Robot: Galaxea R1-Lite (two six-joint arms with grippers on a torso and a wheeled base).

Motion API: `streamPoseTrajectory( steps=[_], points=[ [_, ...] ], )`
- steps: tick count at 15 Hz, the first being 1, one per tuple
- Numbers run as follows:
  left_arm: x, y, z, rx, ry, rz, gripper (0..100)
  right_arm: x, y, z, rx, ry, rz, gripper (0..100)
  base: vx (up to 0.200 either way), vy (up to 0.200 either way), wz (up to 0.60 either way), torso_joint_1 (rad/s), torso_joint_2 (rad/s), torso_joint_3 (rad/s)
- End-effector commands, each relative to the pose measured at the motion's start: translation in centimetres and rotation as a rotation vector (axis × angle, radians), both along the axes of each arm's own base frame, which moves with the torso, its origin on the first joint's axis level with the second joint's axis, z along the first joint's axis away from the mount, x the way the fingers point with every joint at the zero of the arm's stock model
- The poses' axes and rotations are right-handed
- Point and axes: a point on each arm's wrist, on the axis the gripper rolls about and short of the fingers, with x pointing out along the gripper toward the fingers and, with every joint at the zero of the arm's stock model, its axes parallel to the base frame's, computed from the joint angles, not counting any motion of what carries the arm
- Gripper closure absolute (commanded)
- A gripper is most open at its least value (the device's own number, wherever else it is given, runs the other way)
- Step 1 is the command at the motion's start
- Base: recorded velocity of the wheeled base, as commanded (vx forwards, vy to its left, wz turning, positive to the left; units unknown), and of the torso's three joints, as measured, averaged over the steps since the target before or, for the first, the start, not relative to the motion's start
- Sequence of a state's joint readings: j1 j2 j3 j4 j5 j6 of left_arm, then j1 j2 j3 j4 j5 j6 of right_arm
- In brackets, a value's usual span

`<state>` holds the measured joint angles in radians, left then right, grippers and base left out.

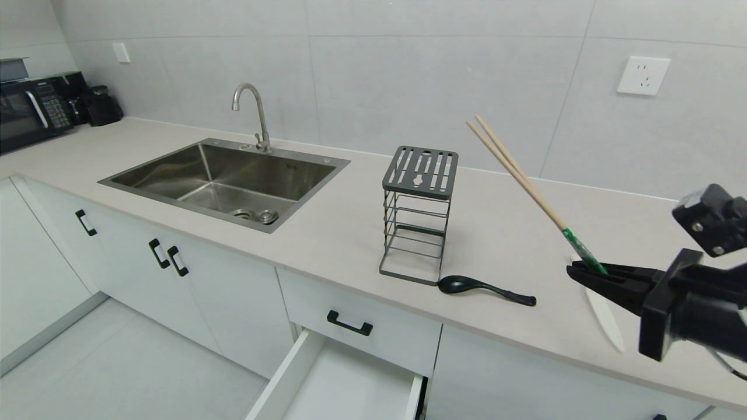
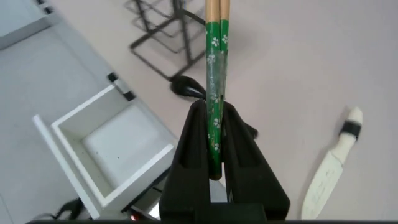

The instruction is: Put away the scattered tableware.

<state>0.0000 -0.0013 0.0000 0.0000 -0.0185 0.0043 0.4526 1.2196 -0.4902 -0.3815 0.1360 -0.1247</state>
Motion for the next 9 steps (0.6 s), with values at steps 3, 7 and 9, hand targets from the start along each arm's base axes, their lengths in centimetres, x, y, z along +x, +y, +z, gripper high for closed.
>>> streamPoseTrajectory(
  steps=[3,7,9],
  points=[
    [0.0,0.0,0.0,0.0,0.001,0.0,0,-2.2,1.0,-0.6,-0.092,-0.015,0.203,100,0.0,0.0,0.0,0.0,0.0,0.0],
    [0.0,0.0,0.0,0.0,0.001,0.0,0,-2.2,2.7,-0.7,-0.167,0.084,0.296,100,0.0,0.0,0.0,0.0,0.0,0.0],
    [0.0,0.0,0.0,0.0,0.001,0.0,0,-1.4,4.7,-2.2,-0.215,0.15,0.355,100,0.0,0.0,0.0,0.0,0.0,0.0]
  ],
)
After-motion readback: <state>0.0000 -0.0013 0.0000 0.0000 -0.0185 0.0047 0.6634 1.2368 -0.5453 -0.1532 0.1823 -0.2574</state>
